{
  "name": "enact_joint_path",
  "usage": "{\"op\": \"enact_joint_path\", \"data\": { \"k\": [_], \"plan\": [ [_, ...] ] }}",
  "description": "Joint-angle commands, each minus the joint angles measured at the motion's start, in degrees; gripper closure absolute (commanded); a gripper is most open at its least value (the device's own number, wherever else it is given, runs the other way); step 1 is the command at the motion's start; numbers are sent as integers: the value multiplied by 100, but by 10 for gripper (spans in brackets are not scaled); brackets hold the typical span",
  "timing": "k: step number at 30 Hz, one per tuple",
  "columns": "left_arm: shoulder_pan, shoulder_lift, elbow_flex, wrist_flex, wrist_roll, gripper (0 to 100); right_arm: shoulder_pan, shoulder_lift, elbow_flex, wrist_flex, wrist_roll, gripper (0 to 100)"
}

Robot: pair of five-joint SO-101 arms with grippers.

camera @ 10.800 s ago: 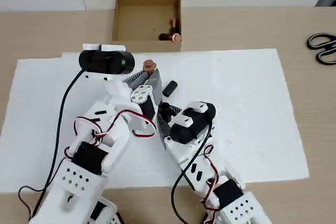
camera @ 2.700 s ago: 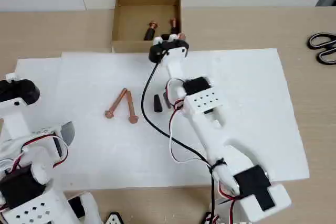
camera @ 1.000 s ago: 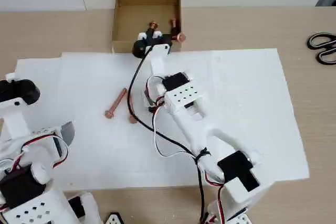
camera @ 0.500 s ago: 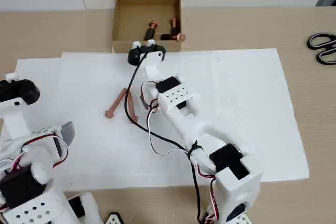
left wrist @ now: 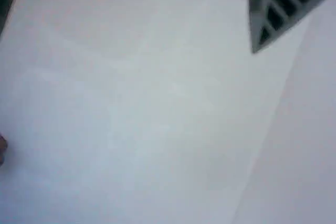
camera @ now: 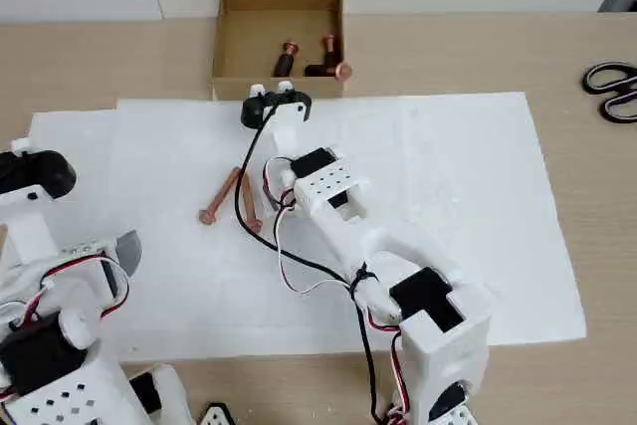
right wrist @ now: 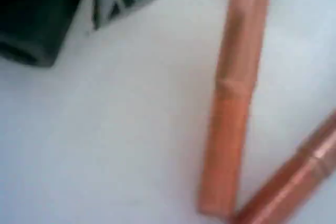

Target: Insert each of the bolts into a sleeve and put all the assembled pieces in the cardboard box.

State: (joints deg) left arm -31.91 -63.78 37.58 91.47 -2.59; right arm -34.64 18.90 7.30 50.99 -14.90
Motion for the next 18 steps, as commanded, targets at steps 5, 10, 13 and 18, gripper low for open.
{"op": "enact_joint_path", "data": {
  "k": [5,10,13,18],
  "plan": [
    [35,-44,-22,-123,0,712,22,-4,-158,-4,-26,978],
    [35,-44,-22,-123,0,712,286,-673,-255,576,-26,978],
    [35,-44,-22,-123,0,712,462,-1429,-413,1323,0,978],
    [35,-44,-22,-123,0,712,971,-2123,-422,1684,466,978]
  ]
}}
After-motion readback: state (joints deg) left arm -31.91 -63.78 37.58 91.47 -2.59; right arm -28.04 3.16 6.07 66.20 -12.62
